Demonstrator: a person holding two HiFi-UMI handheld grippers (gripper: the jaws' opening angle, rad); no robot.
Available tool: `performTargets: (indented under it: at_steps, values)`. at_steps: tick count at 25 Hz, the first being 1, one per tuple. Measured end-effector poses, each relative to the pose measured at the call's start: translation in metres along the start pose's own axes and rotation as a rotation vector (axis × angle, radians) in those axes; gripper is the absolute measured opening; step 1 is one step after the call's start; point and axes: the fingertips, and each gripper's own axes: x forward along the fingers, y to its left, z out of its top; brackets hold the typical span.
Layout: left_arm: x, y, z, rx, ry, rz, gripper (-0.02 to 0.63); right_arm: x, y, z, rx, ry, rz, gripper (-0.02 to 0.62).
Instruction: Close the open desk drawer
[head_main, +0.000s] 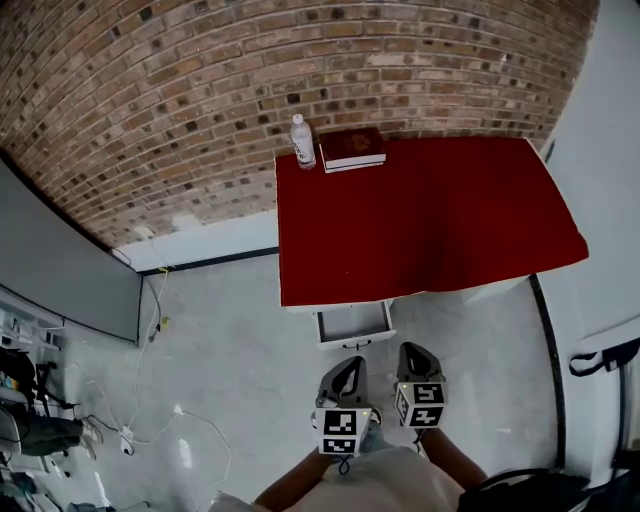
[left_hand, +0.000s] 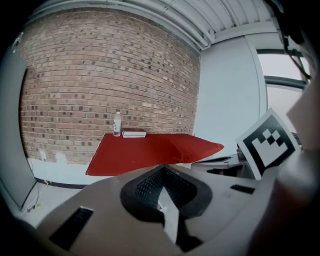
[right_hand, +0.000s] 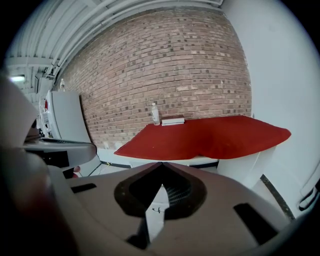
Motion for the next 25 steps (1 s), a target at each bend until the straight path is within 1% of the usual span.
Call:
performTargets:
  at_steps: [3,6,13,16,18,21,25]
  values:
    - [0.010,0.006,-0.002,0.013,0.009,-0.012,0.008,0.010,0.001,-0.003,-0.031,0.006,-0.003,-0.002]
    - [0.021,0.010,-0.009,0.009,0.031,-0.021,0.008,0.021,-0.002,-0.009,-0.031,0.020,-0.008,-0.002]
    - [0.055,0.012,-0.054,-0.042,0.072,-0.043,0.008,0.055,-0.015,-0.043,-0.031,0.047,-0.018,-0.002]
    - [0.079,0.014,-0.084,-0.052,0.070,-0.051,0.008,0.079,-0.025,-0.068,-0.029,0.034,-0.023,-0.002]
    - [0.098,0.017,-0.110,-0.062,0.060,-0.051,0.008,0.100,-0.033,-0.092,-0.034,0.028,-0.026,-0.002]
    - [0.127,0.023,-0.157,-0.082,0.050,-0.057,0.008,0.134,-0.042,-0.138,-0.025,0.025,-0.034,-0.002]
    - [0.167,0.025,-0.227,-0.107,0.045,-0.098,0.008,0.180,-0.058,-0.199,0.000,-0.012,-0.054,-0.002]
